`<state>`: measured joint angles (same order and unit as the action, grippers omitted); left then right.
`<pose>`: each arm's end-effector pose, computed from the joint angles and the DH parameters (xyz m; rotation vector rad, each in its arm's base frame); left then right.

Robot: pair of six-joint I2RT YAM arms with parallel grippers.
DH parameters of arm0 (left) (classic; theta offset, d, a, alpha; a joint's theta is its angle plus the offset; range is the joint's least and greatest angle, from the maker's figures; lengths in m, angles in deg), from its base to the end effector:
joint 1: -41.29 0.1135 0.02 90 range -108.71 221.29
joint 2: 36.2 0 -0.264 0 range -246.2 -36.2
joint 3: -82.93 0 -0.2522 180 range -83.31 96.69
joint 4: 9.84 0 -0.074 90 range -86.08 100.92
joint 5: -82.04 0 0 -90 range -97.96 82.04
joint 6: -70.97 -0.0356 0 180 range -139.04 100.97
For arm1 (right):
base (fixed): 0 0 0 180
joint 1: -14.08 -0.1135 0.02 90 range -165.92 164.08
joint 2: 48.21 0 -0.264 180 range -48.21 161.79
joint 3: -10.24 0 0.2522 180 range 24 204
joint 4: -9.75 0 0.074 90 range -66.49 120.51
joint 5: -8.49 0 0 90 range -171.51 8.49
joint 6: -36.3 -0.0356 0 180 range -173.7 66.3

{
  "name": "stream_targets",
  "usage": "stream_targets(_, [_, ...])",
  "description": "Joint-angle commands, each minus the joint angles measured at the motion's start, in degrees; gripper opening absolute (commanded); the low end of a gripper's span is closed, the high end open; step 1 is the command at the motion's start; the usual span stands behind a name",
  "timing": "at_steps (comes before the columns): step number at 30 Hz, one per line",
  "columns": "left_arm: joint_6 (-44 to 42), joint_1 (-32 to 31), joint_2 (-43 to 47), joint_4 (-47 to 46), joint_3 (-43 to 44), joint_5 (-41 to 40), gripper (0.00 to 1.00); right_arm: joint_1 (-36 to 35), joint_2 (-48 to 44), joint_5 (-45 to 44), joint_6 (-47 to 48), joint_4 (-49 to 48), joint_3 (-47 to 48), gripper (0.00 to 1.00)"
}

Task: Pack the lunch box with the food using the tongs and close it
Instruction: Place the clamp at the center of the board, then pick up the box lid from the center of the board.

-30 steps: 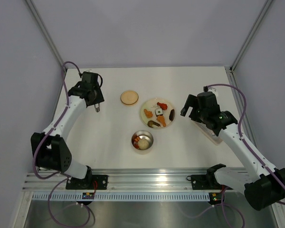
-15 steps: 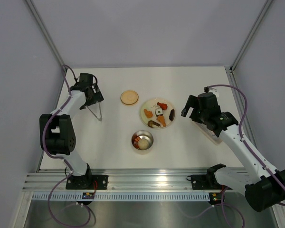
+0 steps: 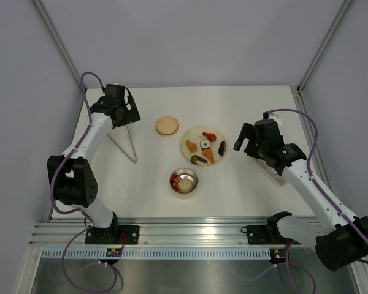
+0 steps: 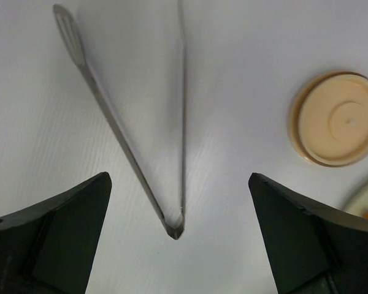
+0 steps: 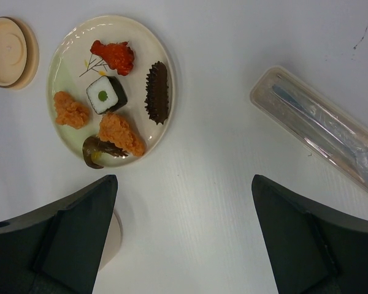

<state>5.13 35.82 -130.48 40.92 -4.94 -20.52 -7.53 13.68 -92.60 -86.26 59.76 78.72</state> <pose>0.3564 -0.0264 0.2806 -0.4895 2.4148 0.0507 0.2120 0.0766 0.3004 0.3182 2.3028 0.2545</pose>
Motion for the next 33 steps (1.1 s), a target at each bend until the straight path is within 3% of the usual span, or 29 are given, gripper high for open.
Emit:
stream_targets(1, [-1.1,-4.9,2.2,0.9,6.7,0.0,0.97,-0.1,0.3,-1.6,0.8,-1.3,0.7,0.99])
stream_targets(8, [1.8,-12.8,-12.7,7.0,19.9,1.7,0.82,-0.1,0.5,-1.6,0.7,-0.5,1.6,1.00])
stream_targets(15, [3.9,-12.8,-25.2,6.2,27.5,3.5,0.66,-0.1,-0.9,-2.9,0.8,0.8,1.6,0.99])
stream_targets(28, [5.0,-10.7,-32.6,3.4,28.3,6.4,0.54,-0.1,-0.4,-3.0,0.6,0.8,1.4,0.99])
stream_targets(33, [5.5,-9.7,-35.2,2.2,27.6,8.0,0.42,-0.2,-0.5,-3.1,0.5,1.2,1.2,0.99])
